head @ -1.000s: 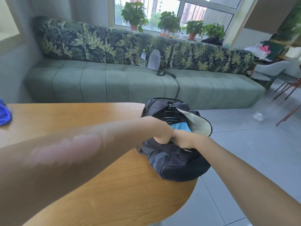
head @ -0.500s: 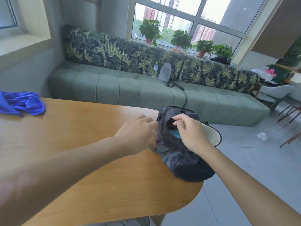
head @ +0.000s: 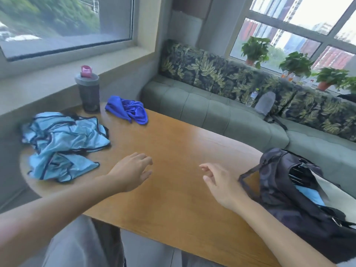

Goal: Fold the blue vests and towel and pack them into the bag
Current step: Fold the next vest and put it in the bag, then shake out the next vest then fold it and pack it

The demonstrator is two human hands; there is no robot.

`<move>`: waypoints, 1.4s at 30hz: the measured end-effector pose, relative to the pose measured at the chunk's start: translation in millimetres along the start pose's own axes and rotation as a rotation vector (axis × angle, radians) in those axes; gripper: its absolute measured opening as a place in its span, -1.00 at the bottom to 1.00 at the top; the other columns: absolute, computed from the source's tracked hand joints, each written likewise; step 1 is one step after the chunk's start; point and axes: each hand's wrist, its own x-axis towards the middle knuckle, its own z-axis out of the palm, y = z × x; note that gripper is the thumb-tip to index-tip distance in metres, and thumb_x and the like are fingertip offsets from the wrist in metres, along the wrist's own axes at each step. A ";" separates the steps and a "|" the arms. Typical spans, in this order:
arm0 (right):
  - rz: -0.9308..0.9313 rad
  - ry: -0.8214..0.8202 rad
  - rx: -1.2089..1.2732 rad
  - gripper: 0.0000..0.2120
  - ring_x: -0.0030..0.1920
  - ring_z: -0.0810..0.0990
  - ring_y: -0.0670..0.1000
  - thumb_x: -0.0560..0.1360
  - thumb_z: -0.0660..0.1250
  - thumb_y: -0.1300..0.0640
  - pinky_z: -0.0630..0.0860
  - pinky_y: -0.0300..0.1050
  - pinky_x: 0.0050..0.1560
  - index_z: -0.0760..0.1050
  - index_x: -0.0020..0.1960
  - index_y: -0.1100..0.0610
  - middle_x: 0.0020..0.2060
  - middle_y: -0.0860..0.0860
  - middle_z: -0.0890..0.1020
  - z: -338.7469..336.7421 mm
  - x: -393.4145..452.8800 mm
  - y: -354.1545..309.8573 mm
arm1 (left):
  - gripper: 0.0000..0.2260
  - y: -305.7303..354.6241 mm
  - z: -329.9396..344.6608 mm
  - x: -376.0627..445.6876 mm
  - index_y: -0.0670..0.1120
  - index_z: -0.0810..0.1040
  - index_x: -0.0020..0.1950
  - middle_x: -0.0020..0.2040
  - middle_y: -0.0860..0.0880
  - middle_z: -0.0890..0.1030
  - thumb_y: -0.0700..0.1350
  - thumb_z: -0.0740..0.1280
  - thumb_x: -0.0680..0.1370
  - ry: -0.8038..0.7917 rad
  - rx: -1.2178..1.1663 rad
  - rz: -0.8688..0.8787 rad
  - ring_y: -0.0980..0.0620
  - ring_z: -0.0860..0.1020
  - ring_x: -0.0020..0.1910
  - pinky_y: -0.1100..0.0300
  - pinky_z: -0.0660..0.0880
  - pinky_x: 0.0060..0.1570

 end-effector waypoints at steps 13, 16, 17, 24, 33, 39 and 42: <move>-0.149 -0.280 0.000 -0.68 0.27 0.50 -0.03 0.67 0.19 0.07 0.46 -0.04 0.27 0.39 0.42 -0.06 0.34 -0.07 0.48 122.9 112.3 -107.5 | -0.36 -120.5 77.7 -56.4 0.12 -0.06 0.68 0.68 0.11 -0.10 0.36 -0.15 0.65 0.051 -0.042 -0.195 0.12 -0.16 0.64 0.04 -0.14 0.62; -0.221 -0.234 -0.010 -0.69 0.31 0.50 0.05 0.66 0.19 0.13 0.42 -0.05 0.32 0.47 0.39 0.03 0.33 0.00 0.52 147.1 154.3 -145.8 | -0.38 -125.4 81.5 -55.1 0.12 -0.01 0.68 0.68 0.11 -0.06 0.34 -0.12 0.67 0.069 -0.065 -0.187 0.12 -0.13 0.65 0.02 -0.10 0.62; -0.253 -0.219 0.001 -0.69 0.31 0.51 0.08 0.65 0.19 0.15 0.42 -0.03 0.33 0.49 0.37 0.06 0.32 0.03 0.54 155.2 169.3 -159.6 | -0.40 -125.5 82.4 -54.4 0.11 0.01 0.68 0.68 0.11 -0.04 0.32 -0.12 0.67 0.076 -0.072 -0.187 0.12 -0.13 0.65 0.01 -0.08 0.62; -0.497 -0.345 0.038 -0.46 0.56 0.20 0.04 0.66 0.20 0.17 0.27 0.06 0.51 0.20 0.60 -0.07 0.59 0.00 0.23 207.9 266.9 -246.9 | -0.47 -126.6 90.0 -53.0 0.09 0.12 0.66 0.67 0.07 0.07 0.22 -0.06 0.71 0.136 -0.037 -0.192 0.10 -0.04 0.65 0.02 -0.01 0.61; -0.486 -0.158 -0.056 -0.78 0.23 0.45 0.11 0.60 0.31 0.09 0.40 0.02 0.07 0.52 0.23 0.09 0.13 0.07 0.55 233.5 292.0 -213.3 | -0.50 -122.9 84.7 -57.0 0.09 0.14 0.66 0.69 0.00 -0.06 0.16 0.03 0.71 0.212 -0.064 -0.204 0.04 -0.19 0.65 -0.01 -0.10 0.62; -0.219 -0.031 0.155 -0.83 -0.10 0.57 0.18 0.65 0.19 0.22 0.41 0.02 -0.16 0.55 -0.02 0.14 -0.16 0.07 0.64 205.2 264.8 -127.5 | -0.38 -115.6 77.3 -62.3 0.13 -0.07 0.68 0.68 -0.03 -0.22 0.17 0.13 0.69 0.307 -0.027 -0.282 -0.04 -0.26 0.64 -0.11 -0.22 0.58; -0.048 -0.005 0.374 -0.71 0.01 0.64 0.07 0.68 0.12 0.25 0.55 0.04 0.00 0.60 0.13 0.05 -0.04 -0.06 0.69 196.4 237.9 -76.3 | -0.32 -114.3 75.4 -62.6 0.11 -0.14 0.68 0.67 -0.04 -0.24 0.19 0.16 0.68 0.345 -0.036 -0.312 -0.07 -0.26 0.64 -0.11 -0.24 0.58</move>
